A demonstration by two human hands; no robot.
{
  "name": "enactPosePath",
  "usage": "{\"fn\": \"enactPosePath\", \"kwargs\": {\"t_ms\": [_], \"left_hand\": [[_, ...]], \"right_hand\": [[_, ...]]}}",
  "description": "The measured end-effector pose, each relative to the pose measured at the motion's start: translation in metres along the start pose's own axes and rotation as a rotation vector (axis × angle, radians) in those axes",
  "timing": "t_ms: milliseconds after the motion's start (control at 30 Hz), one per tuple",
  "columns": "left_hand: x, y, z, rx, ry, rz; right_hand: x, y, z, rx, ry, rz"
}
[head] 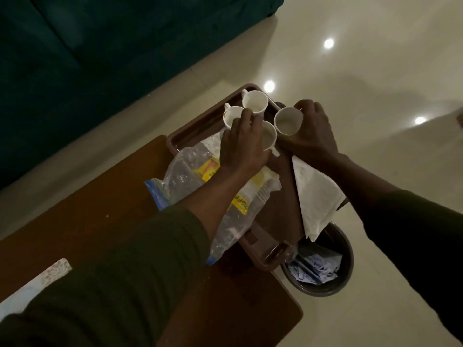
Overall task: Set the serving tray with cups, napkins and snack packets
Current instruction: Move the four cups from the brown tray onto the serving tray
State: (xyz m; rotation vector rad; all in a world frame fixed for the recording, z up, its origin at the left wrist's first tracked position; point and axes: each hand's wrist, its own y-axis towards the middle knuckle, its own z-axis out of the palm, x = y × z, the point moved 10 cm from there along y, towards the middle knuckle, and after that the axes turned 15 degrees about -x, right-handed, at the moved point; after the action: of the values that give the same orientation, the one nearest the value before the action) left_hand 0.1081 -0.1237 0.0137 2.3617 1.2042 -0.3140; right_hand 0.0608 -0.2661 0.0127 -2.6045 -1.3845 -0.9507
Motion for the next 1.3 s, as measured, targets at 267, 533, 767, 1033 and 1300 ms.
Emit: {"fn": "enactPosePath", "kwargs": {"t_ms": [267, 533, 767, 1033, 1300], "left_hand": [[0.071, -0.043, -0.099, -0.265, -0.168, -0.25], [0.19, -0.165, -0.215, -0.45, -0.161, -0.484], [0.288, -0.299, -0.306, -0.493, -0.078, -0.622], [0.376, -0.448, -0.355, -0.317, 0.13, -0.818], [0.408, -0.536, -0.335, -0.003, 0.223, -0.844]], "right_hand": [[0.118, -0.02, -0.009, -0.009, 0.093, -0.167], [0.287, -0.123, 0.056, 0.155, 0.271, -0.38], [0.406, -0.252, 0.115, 0.358, 0.401, -0.515], [0.484, -0.409, 0.168, 0.684, 0.389, -0.599], [0.466, -0.512, 0.224, 0.855, 0.088, -0.846]]}}
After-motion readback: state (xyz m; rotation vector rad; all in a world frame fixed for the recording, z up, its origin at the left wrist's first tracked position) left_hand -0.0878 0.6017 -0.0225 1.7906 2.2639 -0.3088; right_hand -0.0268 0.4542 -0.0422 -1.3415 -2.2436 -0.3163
